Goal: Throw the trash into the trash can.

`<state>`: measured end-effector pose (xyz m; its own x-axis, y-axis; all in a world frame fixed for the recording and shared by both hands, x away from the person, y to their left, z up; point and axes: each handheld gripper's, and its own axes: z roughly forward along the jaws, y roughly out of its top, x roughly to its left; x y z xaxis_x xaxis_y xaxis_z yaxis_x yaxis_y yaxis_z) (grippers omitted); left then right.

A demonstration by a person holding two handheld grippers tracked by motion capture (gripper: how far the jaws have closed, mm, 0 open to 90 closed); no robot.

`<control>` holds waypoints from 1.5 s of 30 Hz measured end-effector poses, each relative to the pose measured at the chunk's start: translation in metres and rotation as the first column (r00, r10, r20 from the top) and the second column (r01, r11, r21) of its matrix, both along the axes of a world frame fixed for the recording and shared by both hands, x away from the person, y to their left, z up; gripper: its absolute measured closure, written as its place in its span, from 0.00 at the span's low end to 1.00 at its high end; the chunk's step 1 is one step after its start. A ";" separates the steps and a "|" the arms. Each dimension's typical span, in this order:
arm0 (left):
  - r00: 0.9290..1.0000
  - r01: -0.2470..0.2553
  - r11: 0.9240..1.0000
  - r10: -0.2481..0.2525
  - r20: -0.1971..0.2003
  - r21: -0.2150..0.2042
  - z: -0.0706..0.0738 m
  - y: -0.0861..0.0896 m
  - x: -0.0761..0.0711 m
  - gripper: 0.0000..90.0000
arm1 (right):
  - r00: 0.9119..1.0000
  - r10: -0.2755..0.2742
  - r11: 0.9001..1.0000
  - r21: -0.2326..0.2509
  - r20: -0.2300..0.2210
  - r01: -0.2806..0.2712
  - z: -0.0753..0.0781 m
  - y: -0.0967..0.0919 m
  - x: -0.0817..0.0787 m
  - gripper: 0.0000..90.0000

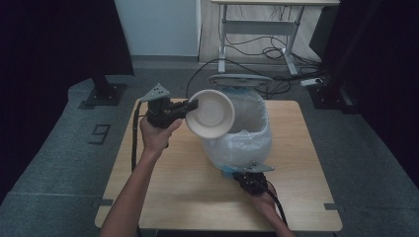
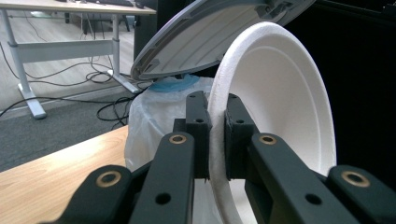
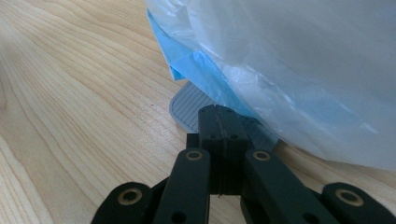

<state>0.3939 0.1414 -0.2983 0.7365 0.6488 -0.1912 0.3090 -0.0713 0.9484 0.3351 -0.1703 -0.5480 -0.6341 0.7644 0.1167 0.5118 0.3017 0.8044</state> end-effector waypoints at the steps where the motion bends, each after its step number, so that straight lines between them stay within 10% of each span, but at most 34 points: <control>1: 1.000 0.001 1.000 -0.001 0.002 0.001 0.000 -0.001 0.000 0.93 | 1.000 0.000 1.000 0.000 0.000 0.000 0.000 0.000 0.000 1.00; 45: 1.000 0.022 1.000 -0.022 -0.006 0.018 0.001 -0.036 0.030 0.93 | 1.000 0.007 1.000 0.006 -0.003 -0.007 0.000 -0.001 0.001 1.00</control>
<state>0.4242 0.1055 -0.2971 0.7496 0.6359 -0.1838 0.3129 -0.0957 0.9450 0.3359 -0.1713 -0.5482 -0.6393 0.7589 0.1238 0.5123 0.3003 0.8046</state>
